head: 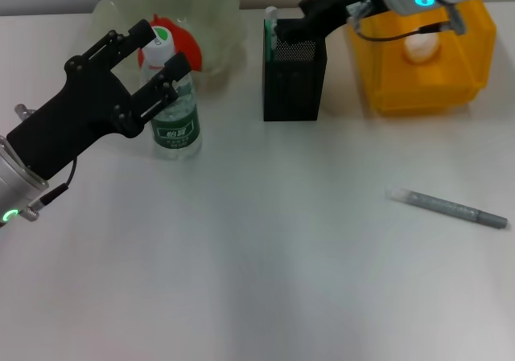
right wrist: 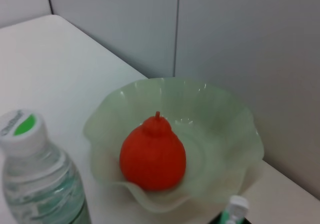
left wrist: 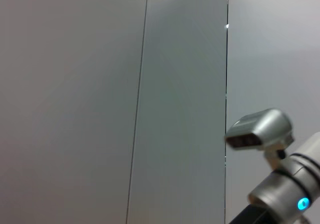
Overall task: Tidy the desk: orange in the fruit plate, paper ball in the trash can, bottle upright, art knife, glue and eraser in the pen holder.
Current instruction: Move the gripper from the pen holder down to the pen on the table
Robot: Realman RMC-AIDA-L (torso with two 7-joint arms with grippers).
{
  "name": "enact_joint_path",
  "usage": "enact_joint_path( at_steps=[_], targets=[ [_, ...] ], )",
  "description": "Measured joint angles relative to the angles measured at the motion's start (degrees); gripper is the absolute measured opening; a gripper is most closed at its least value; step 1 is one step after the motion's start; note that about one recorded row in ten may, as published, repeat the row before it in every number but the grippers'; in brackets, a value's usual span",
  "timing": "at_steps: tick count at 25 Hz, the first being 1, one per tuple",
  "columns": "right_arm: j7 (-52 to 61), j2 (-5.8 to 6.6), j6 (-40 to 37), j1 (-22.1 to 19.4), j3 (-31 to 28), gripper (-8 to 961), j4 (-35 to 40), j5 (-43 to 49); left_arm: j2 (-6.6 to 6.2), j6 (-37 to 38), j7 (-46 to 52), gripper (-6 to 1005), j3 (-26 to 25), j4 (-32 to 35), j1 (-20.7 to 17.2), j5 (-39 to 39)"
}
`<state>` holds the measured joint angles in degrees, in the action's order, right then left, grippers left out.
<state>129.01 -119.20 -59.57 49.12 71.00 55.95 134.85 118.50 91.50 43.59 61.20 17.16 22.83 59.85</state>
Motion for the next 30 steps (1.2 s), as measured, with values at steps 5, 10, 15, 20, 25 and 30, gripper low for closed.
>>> enact_joint_path(
  at_steps=[5,10,15,20,25,30],
  targets=[
    [-2.5,1.21,-13.9,-6.6,-0.6,509,12.2,1.1,-0.03,0.1,-0.1,662,0.0,0.6,-0.3,0.0],
    [-9.6,1.64,-27.8,-12.8,-0.9,565,18.3,3.7,-0.02,0.1,-0.7,662,0.0,0.7,-0.4,0.0],
    [-11.6,1.59,-34.3,-15.0,-1.9,558,18.6,12.0,-0.02,0.2,-0.9,662,0.0,0.7,-0.3,0.0],
    [-11.3,1.19,-35.7,-15.1,-1.9,520,18.5,15.9,-0.02,0.5,-0.9,662,0.0,0.7,-0.3,0.1],
    [-11.2,0.71,-36.0,-14.9,-1.9,461,16.4,19.3,0.05,0.7,-0.9,662,0.0,0.7,-0.4,0.1],
    [-11.4,0.21,-34.7,-14.4,-1.4,437,14.1,21.7,0.11,0.8,-1.2,662,0.0,0.7,-0.3,0.1]
  ],
)
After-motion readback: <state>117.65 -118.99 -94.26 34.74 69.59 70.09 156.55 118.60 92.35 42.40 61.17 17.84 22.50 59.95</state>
